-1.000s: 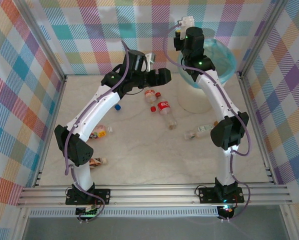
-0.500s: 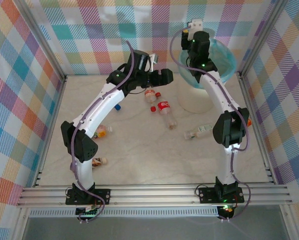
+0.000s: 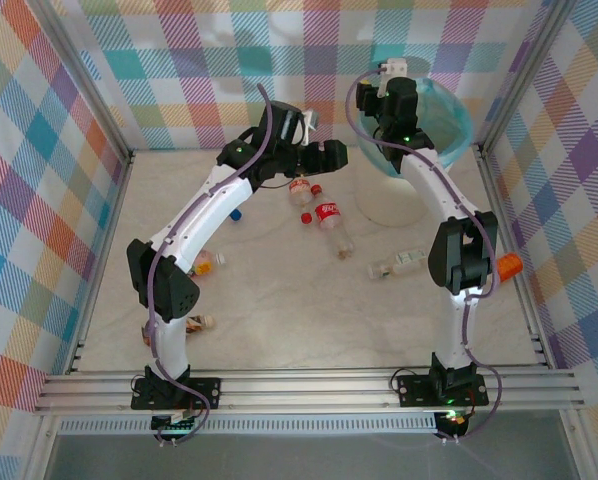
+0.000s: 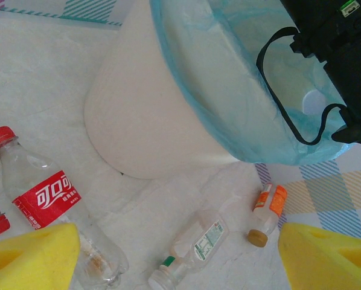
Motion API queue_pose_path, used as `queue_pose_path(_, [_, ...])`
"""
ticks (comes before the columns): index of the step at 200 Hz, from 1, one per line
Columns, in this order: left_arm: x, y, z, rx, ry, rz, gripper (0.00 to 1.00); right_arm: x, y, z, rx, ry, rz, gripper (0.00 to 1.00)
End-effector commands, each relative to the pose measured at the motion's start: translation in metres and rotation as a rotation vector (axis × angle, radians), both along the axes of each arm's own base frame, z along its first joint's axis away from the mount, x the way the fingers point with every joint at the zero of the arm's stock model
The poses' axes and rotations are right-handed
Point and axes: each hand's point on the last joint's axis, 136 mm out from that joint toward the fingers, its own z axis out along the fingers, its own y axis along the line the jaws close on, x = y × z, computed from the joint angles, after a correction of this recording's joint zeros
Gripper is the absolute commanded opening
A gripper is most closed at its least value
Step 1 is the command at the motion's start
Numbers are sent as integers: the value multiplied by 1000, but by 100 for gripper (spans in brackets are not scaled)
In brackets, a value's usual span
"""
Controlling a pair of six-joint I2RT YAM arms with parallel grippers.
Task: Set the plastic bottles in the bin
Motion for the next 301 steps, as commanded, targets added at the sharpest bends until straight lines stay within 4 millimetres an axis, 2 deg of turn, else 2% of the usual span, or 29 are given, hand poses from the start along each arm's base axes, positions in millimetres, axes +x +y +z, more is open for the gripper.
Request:
queue_pose_path(1, [-3,0,18,-22,-27,-17,85,-23,-2,74,64,-125,16,72])
queue_pose_path(25, [-5,1,22,-18,-37,-21,86,-32,-5,85,90,-104,12,76])
queue_pose_path(45, [-9,6,26,-4,-50,-20,85,-48,-11,98,136,-71,-6,78])
queue_pose_path(63, [-15,12,36,6,-79,-23,86,-73,-22,102,160,-7,-55,79])
queue_pose_path(84, [-23,23,48,26,-129,-18,86,-112,-49,87,180,87,-172,81])
queue_pose_path(119, [-37,44,60,75,-205,6,87,-189,-101,37,178,216,-375,84])
queue_pose_path(134, [-44,53,60,93,-218,17,87,-221,-134,11,164,269,-528,84])
queue_pose_path(167, [-55,60,50,89,-210,17,88,-295,-211,-84,238,510,-851,84])
queue_pose_path(178, [-57,60,45,90,-200,15,88,-314,-234,-108,269,550,-941,83])
queue_pose_path(193, [-58,59,39,92,-183,4,88,-324,-247,-131,274,590,-979,82])
queue_pose_path(221, [-61,54,31,83,-153,-20,88,-339,-268,-163,285,660,-1080,85])
queue_pose_path(241, [-62,54,26,88,-143,-23,88,-365,-291,-189,351,717,-1200,86])
queue_pose_path(269, [-64,58,20,101,-141,-19,88,-391,-313,-205,394,736,-1301,87])
queue_pose_path(301, [-66,59,15,111,-136,-23,88,-413,-323,-220,423,756,-1372,89])
